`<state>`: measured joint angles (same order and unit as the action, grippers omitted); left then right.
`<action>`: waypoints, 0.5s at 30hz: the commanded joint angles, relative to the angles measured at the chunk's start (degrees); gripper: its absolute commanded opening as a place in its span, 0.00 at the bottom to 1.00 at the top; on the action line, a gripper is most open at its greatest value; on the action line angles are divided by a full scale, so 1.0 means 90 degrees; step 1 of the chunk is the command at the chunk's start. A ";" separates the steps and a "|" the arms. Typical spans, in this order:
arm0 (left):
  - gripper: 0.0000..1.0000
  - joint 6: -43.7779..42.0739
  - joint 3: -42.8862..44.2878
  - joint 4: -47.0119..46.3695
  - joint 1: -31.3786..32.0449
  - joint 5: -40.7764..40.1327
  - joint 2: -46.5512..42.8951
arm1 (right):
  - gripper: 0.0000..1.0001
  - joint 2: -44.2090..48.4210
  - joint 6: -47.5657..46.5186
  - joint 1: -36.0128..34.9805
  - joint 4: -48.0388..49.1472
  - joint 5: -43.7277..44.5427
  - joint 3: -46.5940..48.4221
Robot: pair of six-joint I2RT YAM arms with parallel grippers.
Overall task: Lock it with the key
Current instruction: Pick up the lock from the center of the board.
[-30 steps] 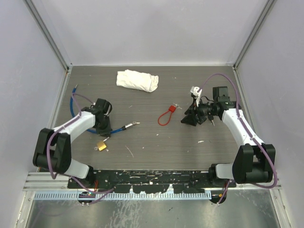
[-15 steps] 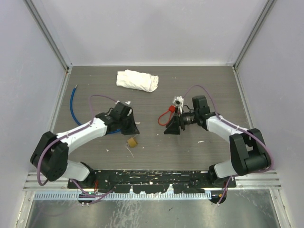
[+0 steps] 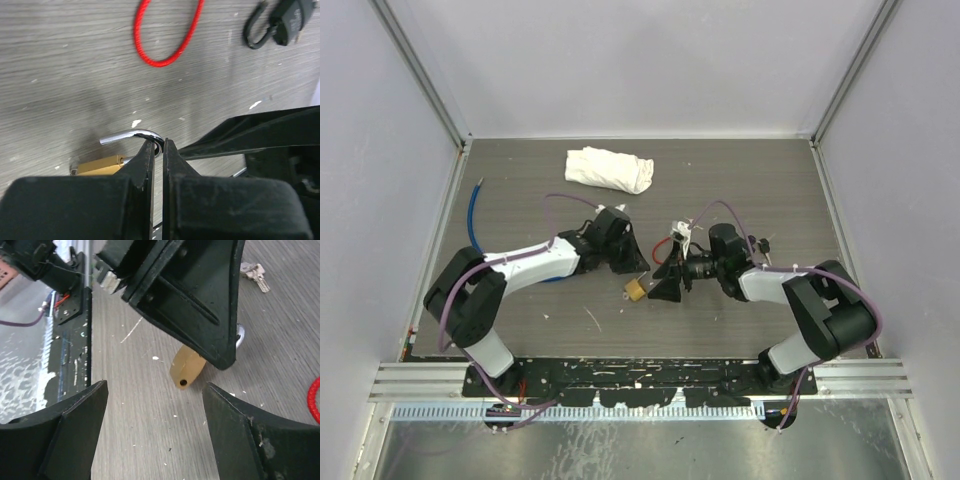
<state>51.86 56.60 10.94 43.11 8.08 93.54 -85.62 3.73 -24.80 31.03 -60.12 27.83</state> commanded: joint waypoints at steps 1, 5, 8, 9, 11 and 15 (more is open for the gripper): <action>0.00 0.0464 0.0500 -0.1035 0.0159 0.0263 0.0183 | 0.81 -0.0105 0.0358 -0.0103 0.1127 0.0909 -0.0199; 0.00 0.0711 0.0577 -0.1368 0.0207 0.0377 0.0323 | 0.81 -0.0269 0.0511 -0.0173 0.1249 0.1329 -0.0283; 0.00 0.0846 0.0572 -0.1585 0.0214 0.0446 0.0349 | 0.80 -0.0352 0.0658 -0.0183 0.1251 0.1576 -0.0292; 0.00 0.0861 0.0576 -0.1616 0.0216 0.0450 0.0347 | 0.80 -0.0358 0.0672 -0.0184 0.1224 0.1677 -0.0293; 0.00 0.0874 0.0567 -0.1644 0.0210 0.0437 0.0331 | 0.79 -0.0363 0.0654 -0.0181 0.1059 0.1847 -0.0251; 0.00 0.0922 0.0533 -0.1743 0.0214 0.0457 0.0300 | 0.74 -0.0475 0.0602 -0.0185 0.0742 0.1951 -0.0117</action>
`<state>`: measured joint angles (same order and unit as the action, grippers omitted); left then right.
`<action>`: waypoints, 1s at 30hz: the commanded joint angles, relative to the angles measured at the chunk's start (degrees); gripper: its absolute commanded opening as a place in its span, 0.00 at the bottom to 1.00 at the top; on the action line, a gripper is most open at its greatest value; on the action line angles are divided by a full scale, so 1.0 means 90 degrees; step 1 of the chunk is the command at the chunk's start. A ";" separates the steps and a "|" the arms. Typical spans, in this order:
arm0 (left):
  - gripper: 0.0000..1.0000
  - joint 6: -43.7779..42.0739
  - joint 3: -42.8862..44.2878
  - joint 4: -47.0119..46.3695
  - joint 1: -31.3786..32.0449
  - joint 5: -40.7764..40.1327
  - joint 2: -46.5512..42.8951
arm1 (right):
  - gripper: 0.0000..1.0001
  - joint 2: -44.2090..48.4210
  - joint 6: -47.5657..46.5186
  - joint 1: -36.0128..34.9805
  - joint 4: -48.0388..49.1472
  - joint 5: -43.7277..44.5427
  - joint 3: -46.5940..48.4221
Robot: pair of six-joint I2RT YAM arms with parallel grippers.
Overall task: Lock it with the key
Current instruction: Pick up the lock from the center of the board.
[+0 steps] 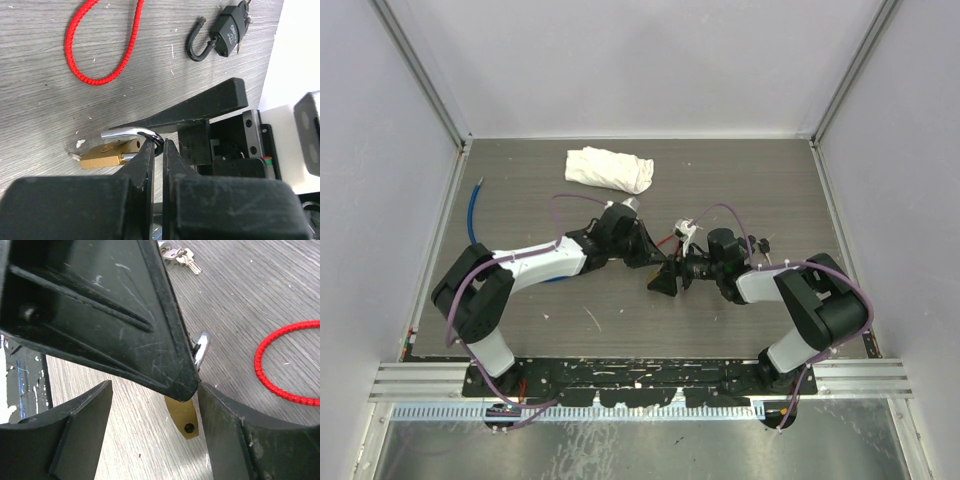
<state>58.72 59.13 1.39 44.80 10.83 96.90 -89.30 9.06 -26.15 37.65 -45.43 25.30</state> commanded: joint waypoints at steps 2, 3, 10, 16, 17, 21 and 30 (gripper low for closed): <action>0.00 0.0165 0.0263 -0.0704 0.0026 0.0169 -0.0083 | 0.67 -0.0114 -0.0021 -0.0039 -0.0116 0.0301 0.0225; 0.00 0.0170 0.0258 -0.0701 0.0028 0.0172 -0.0091 | 0.64 -0.0133 -0.0031 -0.0034 -0.0165 0.0264 0.0255; 0.00 0.0111 0.0229 -0.0711 0.0006 0.0147 -0.0178 | 0.30 -0.0066 -0.0273 -0.0034 -0.0430 0.0087 0.0371; 0.26 0.0044 -0.0047 -0.0839 -0.0074 0.0085 -0.0634 | 0.02 0.0222 -0.0468 -0.0020 -0.0676 -0.0196 0.0531; 0.36 -0.0010 -0.0119 -0.0855 -0.0075 0.0037 -0.0792 | 0.01 0.0291 -0.0479 -0.0003 -0.0711 -0.0271 0.0563; 0.62 -0.0473 -0.0377 -0.0662 -0.0093 -0.0203 -0.1551 | 0.01 0.0533 -0.0441 0.0192 -0.0786 -0.0803 0.0670; 0.70 -0.1637 -0.1819 -0.0812 -0.0090 -0.0570 -0.4040 | 0.01 0.0906 -0.0174 0.0794 -0.1195 -0.2018 0.1010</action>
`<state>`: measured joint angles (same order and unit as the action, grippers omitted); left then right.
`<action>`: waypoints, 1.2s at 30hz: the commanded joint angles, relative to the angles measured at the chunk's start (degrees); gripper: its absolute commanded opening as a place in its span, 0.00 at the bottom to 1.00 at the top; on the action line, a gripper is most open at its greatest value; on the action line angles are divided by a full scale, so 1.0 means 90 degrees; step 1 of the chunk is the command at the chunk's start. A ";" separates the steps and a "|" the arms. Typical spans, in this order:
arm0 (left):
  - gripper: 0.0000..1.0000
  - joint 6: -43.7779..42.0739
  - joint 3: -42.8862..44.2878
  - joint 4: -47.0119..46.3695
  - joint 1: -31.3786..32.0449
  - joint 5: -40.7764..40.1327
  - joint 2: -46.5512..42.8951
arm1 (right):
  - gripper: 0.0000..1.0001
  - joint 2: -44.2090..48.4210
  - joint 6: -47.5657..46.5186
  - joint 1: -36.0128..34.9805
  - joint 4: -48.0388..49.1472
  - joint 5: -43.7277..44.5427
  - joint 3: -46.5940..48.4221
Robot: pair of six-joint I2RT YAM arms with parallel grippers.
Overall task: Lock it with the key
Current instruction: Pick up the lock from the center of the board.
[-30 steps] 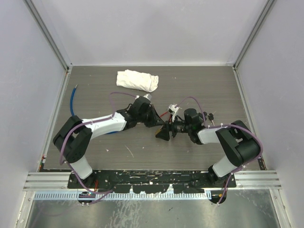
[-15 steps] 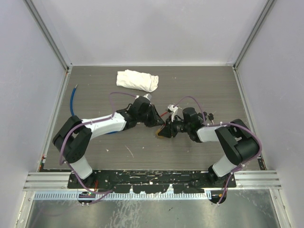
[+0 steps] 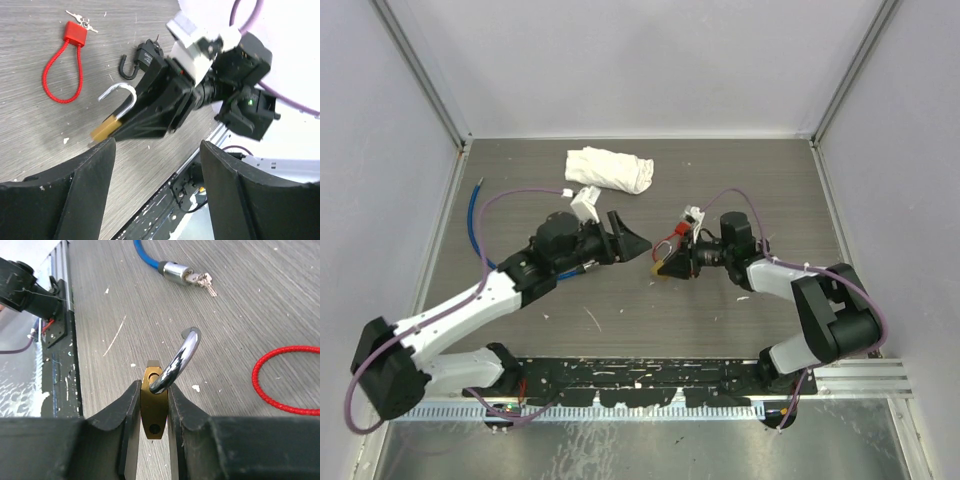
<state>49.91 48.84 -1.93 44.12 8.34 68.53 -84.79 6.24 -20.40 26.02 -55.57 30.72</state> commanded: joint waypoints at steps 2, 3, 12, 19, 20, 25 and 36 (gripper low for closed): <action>0.75 -0.0749 -0.1185 -0.0716 -0.0010 -0.0436 -0.1460 | 0.01 0.0500 0.0119 0.0215 -0.0054 -0.1142 0.0501; 0.78 -0.0782 -0.1456 -0.0885 -0.0018 -0.0479 -0.1727 | 0.01 0.0548 0.0103 0.0239 -0.0080 -0.1328 0.0522; 0.87 -0.1440 -0.2648 -0.1669 0.0024 -0.0099 -0.2980 | 0.01 0.0993 0.0158 0.0410 -0.0204 -0.1774 0.0521; 0.86 -0.3942 -0.2561 -0.1648 0.1112 -0.0696 -0.2752 | 0.01 0.1088 0.0198 0.0430 -0.0189 -0.2021 0.0525; 0.86 -0.4317 -0.2583 -0.1806 0.1299 -0.0809 -0.2650 | 0.01 0.1091 0.0237 0.0425 -0.0140 -0.2079 0.0525; 0.86 -0.5717 -0.2597 -0.2903 0.2199 -0.1712 -0.1720 | 0.01 0.1030 0.0892 0.0426 0.0336 -0.2079 0.0476; 0.86 -0.7029 -0.1591 -0.4566 0.2739 -0.4021 0.0919 | 0.01 0.0930 0.1900 0.0427 0.0738 -0.1745 0.0449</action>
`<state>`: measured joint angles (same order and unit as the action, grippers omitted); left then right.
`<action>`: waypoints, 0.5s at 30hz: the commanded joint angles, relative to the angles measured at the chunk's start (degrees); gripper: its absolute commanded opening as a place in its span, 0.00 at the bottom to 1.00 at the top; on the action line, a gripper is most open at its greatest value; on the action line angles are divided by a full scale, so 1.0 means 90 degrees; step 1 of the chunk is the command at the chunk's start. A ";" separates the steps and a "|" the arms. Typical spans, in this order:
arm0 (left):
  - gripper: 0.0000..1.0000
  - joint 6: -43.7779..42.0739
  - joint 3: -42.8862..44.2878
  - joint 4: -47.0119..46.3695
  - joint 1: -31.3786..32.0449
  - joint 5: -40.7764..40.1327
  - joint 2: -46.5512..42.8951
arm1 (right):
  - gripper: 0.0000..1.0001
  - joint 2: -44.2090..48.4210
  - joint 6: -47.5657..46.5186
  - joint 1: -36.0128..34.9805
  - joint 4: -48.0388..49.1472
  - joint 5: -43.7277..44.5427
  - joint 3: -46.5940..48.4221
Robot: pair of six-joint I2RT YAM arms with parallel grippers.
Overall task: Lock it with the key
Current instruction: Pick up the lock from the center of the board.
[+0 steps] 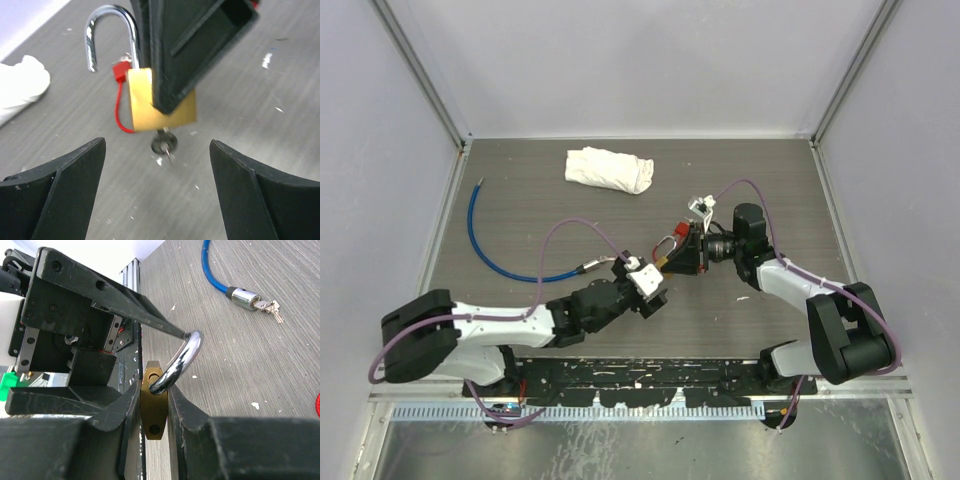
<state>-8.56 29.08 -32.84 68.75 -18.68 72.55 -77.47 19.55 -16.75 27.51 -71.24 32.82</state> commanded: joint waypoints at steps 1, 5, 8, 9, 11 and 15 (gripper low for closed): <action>0.85 -0.0533 0.0726 -0.1114 0.0007 -0.1056 0.0603 | 0.01 0.0106 0.0452 0.0025 0.0569 0.0018 0.0220; 0.80 -0.0479 0.1040 -0.1041 0.0002 -0.1187 0.1036 | 0.01 0.0066 0.0574 0.0018 0.0567 0.0107 0.0228; 0.75 -0.0456 0.1163 -0.0997 0.0007 -0.1253 0.1162 | 0.01 0.0047 0.0610 0.0017 0.0543 0.0170 0.0234; 0.72 -0.0451 0.1182 -0.0970 0.0007 -0.1243 0.1174 | 0.01 0.0045 0.0613 0.0023 0.0522 0.0189 0.0238; 0.66 -0.0429 0.1244 -0.0898 0.0012 -0.1228 0.1188 | 0.01 0.0033 0.0630 0.0018 0.0493 0.0231 0.0240; 0.63 -0.0408 0.1362 -0.0743 0.0007 -0.1213 0.1246 | 0.01 -0.0005 0.0665 0.0017 0.0445 0.0244 0.0267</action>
<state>-11.86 37.93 -36.42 68.97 -27.22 83.64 -77.52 24.29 -16.75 28.71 -68.51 32.82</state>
